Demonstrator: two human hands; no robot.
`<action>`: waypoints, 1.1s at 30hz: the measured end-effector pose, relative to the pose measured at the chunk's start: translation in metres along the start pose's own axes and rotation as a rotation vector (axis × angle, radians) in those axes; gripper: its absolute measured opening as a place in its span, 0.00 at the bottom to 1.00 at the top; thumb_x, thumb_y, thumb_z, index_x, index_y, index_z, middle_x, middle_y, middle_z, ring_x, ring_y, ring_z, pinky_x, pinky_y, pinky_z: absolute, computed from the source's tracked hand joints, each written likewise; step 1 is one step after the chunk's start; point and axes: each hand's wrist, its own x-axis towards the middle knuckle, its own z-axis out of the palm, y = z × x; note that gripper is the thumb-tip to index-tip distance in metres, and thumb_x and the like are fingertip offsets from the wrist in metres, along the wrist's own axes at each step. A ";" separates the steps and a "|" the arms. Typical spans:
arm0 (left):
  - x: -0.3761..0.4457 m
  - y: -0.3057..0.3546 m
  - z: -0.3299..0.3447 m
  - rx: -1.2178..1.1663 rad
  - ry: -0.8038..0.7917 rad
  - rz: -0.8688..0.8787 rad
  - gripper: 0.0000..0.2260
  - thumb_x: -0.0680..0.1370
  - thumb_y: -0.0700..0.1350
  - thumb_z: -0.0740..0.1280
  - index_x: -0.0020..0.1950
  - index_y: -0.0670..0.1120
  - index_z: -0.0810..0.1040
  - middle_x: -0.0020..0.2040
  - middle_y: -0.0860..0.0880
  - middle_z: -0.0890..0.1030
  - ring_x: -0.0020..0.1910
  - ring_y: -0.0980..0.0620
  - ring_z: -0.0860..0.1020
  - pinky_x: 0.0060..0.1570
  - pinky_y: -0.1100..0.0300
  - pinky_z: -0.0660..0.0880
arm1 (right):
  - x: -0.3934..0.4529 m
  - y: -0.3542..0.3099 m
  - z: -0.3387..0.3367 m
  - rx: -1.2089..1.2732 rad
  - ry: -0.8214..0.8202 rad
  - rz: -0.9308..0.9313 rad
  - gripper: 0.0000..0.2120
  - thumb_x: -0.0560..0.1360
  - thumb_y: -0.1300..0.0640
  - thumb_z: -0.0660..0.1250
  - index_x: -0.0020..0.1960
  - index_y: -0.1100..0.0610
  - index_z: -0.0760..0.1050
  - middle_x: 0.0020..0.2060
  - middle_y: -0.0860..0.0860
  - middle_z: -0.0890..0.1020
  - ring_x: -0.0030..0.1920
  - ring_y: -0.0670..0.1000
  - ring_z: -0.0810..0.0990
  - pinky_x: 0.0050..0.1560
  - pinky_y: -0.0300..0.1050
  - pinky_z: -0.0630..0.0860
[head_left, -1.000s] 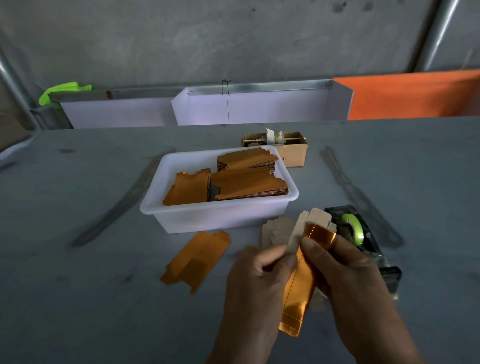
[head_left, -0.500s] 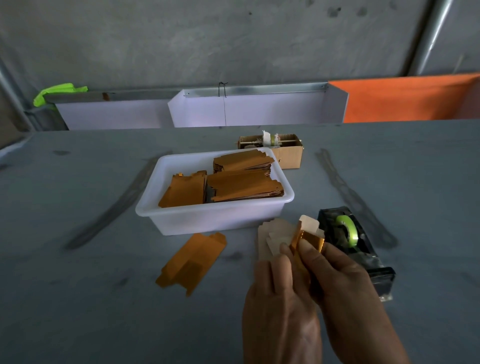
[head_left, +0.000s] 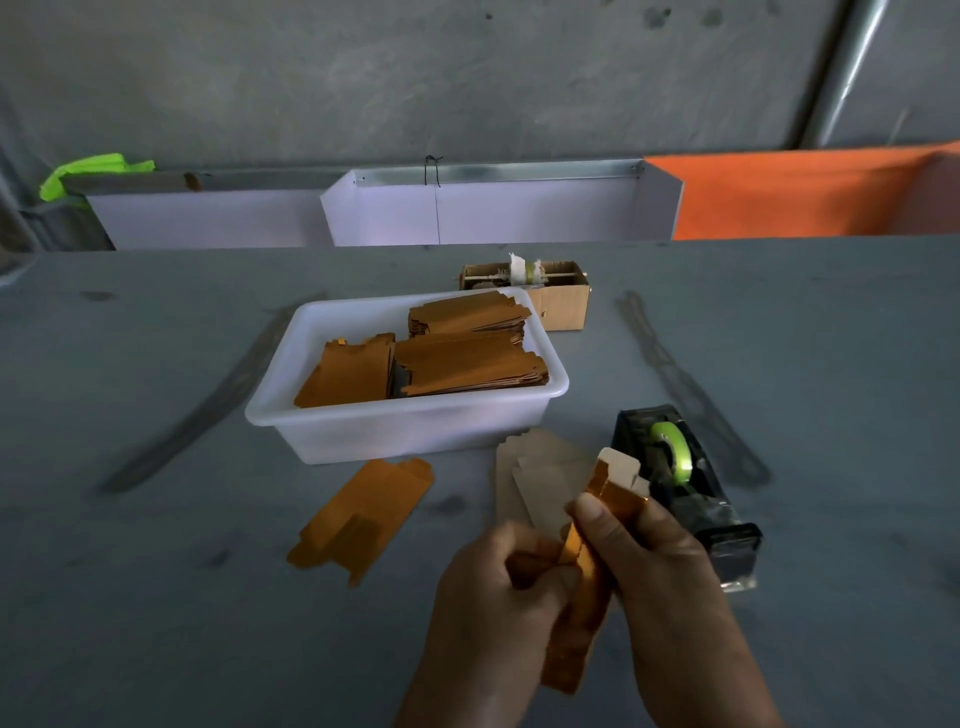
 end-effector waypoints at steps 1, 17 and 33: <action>0.001 0.003 -0.002 -0.066 -0.040 -0.031 0.05 0.75 0.39 0.71 0.41 0.46 0.82 0.35 0.47 0.85 0.32 0.54 0.83 0.31 0.64 0.78 | 0.000 0.000 -0.002 -0.002 0.001 0.000 0.07 0.68 0.57 0.69 0.42 0.60 0.80 0.27 0.51 0.78 0.28 0.44 0.76 0.28 0.34 0.74; 0.005 -0.001 0.015 -0.215 -0.104 -0.135 0.10 0.76 0.38 0.68 0.34 0.45 0.80 0.26 0.50 0.74 0.21 0.59 0.69 0.21 0.68 0.65 | 0.045 -0.026 -0.115 -0.666 0.256 -0.171 0.08 0.73 0.58 0.69 0.36 0.49 0.81 0.37 0.52 0.83 0.46 0.58 0.80 0.48 0.42 0.75; 0.007 -0.004 0.034 -0.227 -0.115 -0.179 0.07 0.76 0.41 0.68 0.38 0.45 0.79 0.26 0.53 0.75 0.24 0.60 0.70 0.24 0.68 0.65 | 0.020 -0.017 -0.089 -0.686 0.092 -0.115 0.11 0.67 0.57 0.75 0.36 0.39 0.80 0.31 0.42 0.83 0.33 0.40 0.80 0.37 0.42 0.71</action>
